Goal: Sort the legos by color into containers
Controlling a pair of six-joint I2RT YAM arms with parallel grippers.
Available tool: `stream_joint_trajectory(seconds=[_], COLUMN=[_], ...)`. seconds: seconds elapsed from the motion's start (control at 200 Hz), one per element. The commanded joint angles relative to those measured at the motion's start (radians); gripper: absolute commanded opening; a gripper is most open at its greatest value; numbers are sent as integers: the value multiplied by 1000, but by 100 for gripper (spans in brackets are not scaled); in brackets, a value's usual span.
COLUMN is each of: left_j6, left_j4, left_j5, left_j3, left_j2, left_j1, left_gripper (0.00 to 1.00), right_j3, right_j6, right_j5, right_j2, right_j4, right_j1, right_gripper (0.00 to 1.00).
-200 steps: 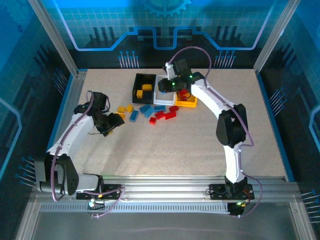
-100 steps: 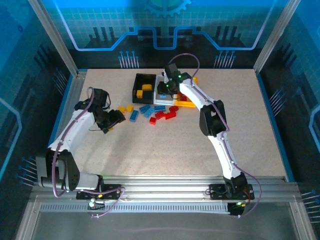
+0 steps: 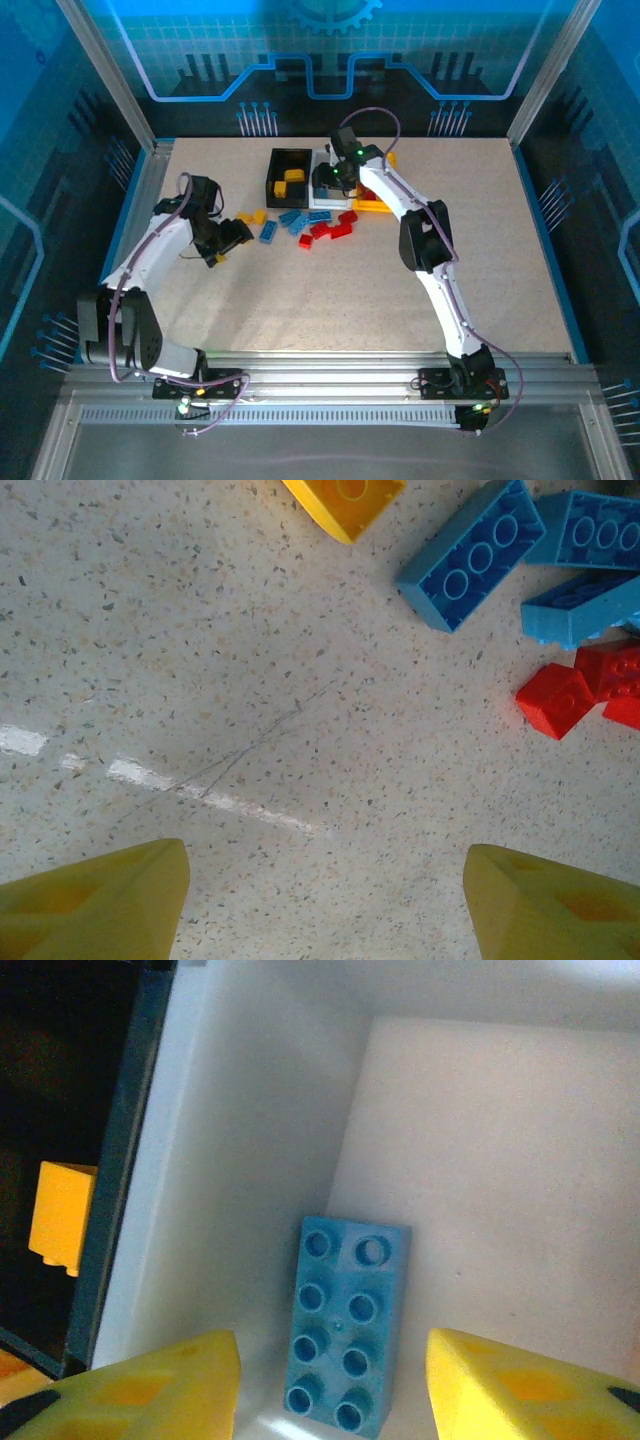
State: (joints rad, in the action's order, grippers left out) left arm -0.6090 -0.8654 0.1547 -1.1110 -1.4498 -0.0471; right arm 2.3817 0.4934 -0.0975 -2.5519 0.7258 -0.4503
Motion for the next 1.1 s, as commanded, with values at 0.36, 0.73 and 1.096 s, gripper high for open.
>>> stream_joint_trajectory(seconds=[0.36, 0.73, 1.096], left_j6=[-79, 141, 169], left_j4=[56, -52, -57], left_j5=[-2, -129, -127], left_j3=[-162, -379, -408], left_j2=[-290, -498, -588], left_j1=[75, 73, 64], left_gripper=[74, 74, 74], right_j3=[-600, -783, -810], right_j6=[-90, -107, -105], right_j5=[-106, -145, -147], right_j2=[559, 732, 756], right_j4=[-182, -189, -180], right_j1=[-62, -68, -67], right_gripper=[59, 60, 63])
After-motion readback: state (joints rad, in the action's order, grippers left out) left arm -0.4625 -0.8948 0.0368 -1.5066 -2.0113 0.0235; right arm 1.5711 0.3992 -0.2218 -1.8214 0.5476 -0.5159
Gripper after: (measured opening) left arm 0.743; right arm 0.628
